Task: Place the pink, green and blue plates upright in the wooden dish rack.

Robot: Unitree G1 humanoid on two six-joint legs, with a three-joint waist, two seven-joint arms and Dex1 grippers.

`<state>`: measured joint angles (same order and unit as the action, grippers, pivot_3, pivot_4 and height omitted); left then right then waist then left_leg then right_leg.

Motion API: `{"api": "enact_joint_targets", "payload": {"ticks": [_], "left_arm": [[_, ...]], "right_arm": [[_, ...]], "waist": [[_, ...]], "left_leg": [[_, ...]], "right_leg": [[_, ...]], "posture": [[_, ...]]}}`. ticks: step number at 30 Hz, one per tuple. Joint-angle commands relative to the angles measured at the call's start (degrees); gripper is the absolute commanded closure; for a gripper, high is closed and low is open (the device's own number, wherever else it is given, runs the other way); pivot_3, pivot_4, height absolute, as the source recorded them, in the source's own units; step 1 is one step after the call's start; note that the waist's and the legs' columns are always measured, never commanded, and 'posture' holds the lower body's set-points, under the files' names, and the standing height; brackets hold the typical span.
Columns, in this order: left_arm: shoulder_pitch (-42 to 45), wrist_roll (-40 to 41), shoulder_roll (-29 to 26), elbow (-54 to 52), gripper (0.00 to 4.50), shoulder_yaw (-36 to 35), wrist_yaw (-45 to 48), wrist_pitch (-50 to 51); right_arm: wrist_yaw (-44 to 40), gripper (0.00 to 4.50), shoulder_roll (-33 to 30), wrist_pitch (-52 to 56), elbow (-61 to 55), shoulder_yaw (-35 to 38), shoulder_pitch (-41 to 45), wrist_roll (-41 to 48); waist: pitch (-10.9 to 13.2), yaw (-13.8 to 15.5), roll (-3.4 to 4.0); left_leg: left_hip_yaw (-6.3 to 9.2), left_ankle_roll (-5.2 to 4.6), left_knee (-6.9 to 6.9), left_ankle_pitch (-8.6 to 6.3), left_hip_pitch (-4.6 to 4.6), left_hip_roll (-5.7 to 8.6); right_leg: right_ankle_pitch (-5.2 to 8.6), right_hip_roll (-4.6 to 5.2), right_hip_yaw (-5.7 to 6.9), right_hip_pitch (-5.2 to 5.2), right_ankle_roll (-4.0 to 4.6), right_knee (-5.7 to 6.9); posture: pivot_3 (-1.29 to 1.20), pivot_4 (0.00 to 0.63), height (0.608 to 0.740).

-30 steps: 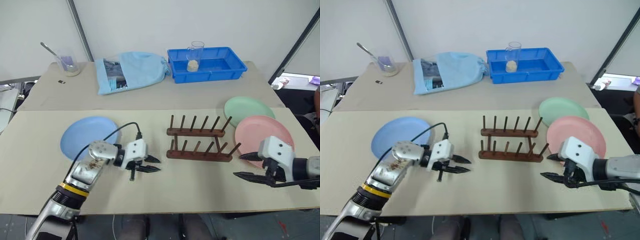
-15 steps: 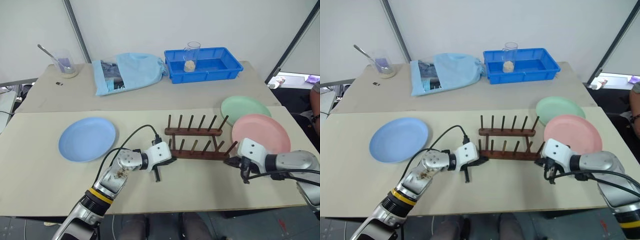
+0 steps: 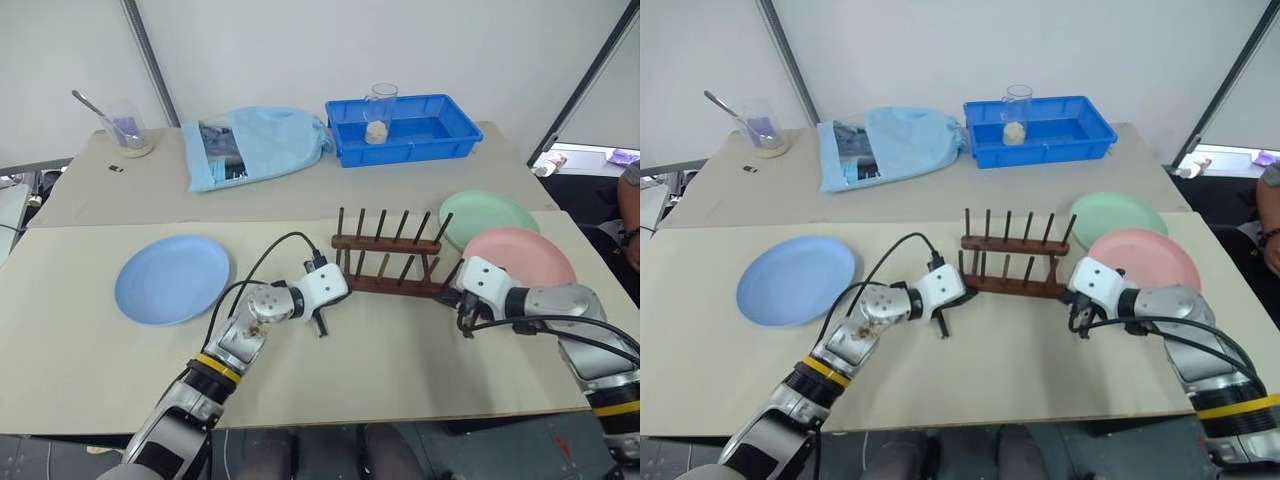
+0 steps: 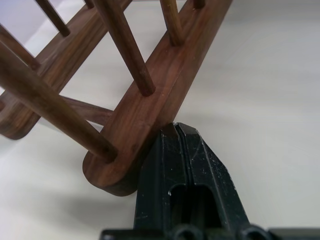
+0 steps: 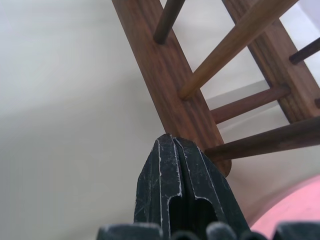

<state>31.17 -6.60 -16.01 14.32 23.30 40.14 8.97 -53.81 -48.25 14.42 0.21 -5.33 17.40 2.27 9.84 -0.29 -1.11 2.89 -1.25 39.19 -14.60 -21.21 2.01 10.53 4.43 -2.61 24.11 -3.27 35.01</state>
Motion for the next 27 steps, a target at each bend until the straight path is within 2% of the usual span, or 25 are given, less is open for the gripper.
{"api": "enact_joint_targets", "payload": {"ticks": [1, 10, 27], "left_arm": [[0.8, -1.1, 0.3, 2.5, 4.5, -0.6, -1.0, -1.2], [1.8, -1.3, 1.5, 4.9, 4.5, -0.9, -1.8, -2.6], [4.0, -1.1, 3.1, 8.1, 4.5, -2.0, -3.4, -3.9]], "right_arm": [[0.8, 4.47, 0.4, -2.3, 1.4, 0.3, 2.2, -1.1], [2.2, 4.47, 2.8, -6.1, 9.7, -0.8, 9.1, -3.8], [2.6, 4.47, 4.5, -9.1, 15.0, -0.7, 13.2, -5.3]], "waist": [[0.0, -0.1, 0.0], [0.0, -0.4, 0.01], [0.0, -0.6, 0.01]], "left_leg": [[0.0, 0.0, 0.0, 0.0, 0.0, 0.0], [0.01, 0.0, 0.0, 0.0, 0.03, 0.02], [0.01, 0.0, 0.0, 0.01, 0.02, 0.06]], "right_leg": [[0.0, -0.01, 0.0, 0.0, 0.01, 0.0], [-0.04, 0.0, -0.04, 0.0, 0.03, 0.0], [-0.19, 0.0, -0.04, 0.04, 0.24, -0.02]], "posture": [[0.0, 0.15, 0.74], [0.0, 0.15, 0.74], [0.0, 0.15, 0.74]]}}
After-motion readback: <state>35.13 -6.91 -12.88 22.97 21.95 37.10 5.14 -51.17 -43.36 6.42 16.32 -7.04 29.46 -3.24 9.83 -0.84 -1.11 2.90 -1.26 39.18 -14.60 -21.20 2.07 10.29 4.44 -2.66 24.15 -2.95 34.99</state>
